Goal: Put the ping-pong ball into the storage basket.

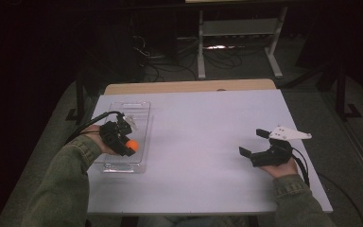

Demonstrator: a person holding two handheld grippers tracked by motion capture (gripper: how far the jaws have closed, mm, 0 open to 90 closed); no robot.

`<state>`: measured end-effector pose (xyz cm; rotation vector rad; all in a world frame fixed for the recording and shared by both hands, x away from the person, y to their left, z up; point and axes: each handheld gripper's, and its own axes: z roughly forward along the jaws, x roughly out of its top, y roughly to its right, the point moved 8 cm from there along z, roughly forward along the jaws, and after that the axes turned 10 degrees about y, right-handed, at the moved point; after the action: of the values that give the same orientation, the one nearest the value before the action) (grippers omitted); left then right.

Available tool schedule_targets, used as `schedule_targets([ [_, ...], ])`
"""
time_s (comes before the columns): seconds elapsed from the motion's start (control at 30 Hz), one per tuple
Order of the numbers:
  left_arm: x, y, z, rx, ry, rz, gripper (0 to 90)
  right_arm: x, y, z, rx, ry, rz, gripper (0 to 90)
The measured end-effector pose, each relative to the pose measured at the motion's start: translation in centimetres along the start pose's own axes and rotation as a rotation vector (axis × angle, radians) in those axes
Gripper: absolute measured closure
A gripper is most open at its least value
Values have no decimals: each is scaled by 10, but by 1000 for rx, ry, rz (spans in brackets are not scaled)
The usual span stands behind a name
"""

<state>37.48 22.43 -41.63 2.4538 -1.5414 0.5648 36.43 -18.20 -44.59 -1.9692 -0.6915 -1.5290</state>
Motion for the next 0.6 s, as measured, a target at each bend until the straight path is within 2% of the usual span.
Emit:
schedule_targets([
  [0.13, -3, 1, 5, -8, -3, -4, 503, 0, 0, 0, 1, -1, 0, 0],
  [0.27, -6, 1, 12, -14, -29, 9, 503, 0, 0, 0, 1, -2, 1, 0],
  [0.6, -6, 3, 21, -25, -35, 7, 503, -1, 0, 0, 3, -2, 0, 0],
])
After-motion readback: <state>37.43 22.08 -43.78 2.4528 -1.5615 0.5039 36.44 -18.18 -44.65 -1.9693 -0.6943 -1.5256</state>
